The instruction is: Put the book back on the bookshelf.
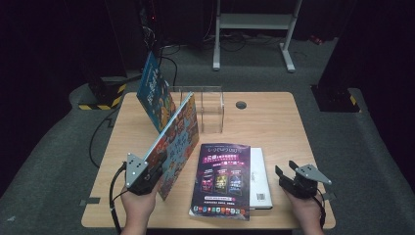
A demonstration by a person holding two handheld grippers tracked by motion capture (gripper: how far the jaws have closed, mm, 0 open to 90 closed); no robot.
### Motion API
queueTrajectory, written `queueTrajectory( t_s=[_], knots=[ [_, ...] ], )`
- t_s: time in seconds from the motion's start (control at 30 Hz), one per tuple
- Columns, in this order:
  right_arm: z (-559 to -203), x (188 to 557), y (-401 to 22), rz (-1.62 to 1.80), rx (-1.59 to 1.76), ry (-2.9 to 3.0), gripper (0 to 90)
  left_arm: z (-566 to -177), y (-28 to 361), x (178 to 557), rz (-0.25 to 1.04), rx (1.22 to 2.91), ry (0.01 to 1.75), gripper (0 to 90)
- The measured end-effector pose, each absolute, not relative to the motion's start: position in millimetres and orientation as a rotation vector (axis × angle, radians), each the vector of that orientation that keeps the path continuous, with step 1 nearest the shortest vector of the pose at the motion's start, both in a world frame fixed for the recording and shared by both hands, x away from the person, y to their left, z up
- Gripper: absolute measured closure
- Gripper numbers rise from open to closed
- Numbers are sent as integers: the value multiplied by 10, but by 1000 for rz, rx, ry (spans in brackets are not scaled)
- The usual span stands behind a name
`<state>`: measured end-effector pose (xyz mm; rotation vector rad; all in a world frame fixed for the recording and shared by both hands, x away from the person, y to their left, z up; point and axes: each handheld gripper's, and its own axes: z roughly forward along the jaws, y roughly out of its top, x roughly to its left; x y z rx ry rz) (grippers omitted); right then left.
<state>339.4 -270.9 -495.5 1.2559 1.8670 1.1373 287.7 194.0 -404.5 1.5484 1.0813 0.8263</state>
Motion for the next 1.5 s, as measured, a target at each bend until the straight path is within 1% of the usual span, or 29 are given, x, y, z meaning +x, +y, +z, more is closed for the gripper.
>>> queueTrajectory(
  t_s=[0.37,0.47,0.6,1.07,1.3,1.5],
  knots=[
    [-4968,3389,-2635,1124,1242,1883,415,-4031,1947,2860,823,1563,1065,799],
    [-4967,3385,-2642,1128,1248,1882,416,-3975,1935,2832,838,1533,1042,746],
    [-4966,3385,-2644,1128,1249,1881,415,-3860,1908,2803,893,1513,1049,727],
    [-4954,3381,-2656,1144,1256,1871,413,-3717,1890,2823,902,1517,1096,773],
    [-4959,3379,-2648,1144,1254,1874,413,-3718,1863,2814,886,1532,1064,801],
    [-4974,3377,-2627,1137,1251,1883,413,-3743,1873,2813,884,1509,1056,806]
  ],
)
